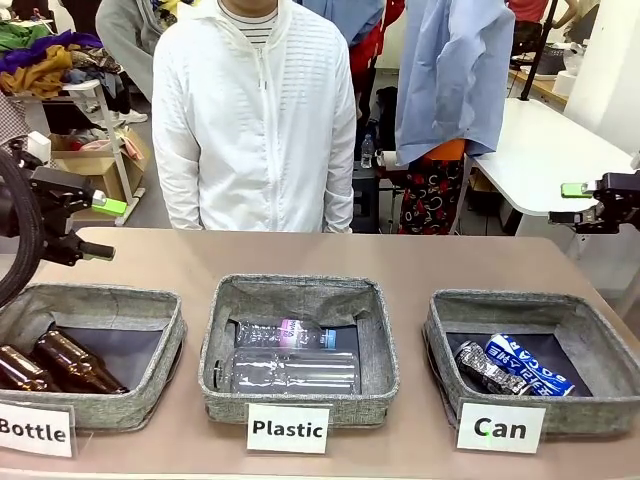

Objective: Sort the can waste into the basket.
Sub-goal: Pick up the can waste from the table and place it in the right Fabric basket.

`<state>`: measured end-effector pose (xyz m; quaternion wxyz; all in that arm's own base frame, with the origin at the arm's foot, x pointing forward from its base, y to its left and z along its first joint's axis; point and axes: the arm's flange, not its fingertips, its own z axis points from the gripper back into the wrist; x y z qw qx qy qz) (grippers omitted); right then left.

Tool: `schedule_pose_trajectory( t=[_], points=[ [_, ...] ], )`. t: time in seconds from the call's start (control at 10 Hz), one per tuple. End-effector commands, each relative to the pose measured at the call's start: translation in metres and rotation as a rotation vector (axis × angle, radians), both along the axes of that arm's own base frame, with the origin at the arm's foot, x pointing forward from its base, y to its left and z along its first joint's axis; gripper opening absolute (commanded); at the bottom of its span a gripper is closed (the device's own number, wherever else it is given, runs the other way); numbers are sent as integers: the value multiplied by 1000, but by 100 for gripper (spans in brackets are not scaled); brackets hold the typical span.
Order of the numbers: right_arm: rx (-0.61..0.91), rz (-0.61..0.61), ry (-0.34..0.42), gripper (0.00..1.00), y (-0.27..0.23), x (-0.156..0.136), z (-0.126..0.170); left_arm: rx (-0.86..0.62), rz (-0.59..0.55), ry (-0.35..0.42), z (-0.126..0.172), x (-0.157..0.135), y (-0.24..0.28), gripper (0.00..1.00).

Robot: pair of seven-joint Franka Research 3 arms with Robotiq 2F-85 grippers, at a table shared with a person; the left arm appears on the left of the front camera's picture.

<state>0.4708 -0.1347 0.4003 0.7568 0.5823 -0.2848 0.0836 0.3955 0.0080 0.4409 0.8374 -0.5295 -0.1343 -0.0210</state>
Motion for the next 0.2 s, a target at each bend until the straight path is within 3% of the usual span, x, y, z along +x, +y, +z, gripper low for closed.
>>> schedule_pose_trajectory(
  t=[0.0,0.1],
  points=[
    [11,-16,-9,100,3,-3,3,11,1,3,0,-3,1,100],
    [11,-16,-9,100,3,-3,3,11,1,3,0,-3,1,100]
  ],
)
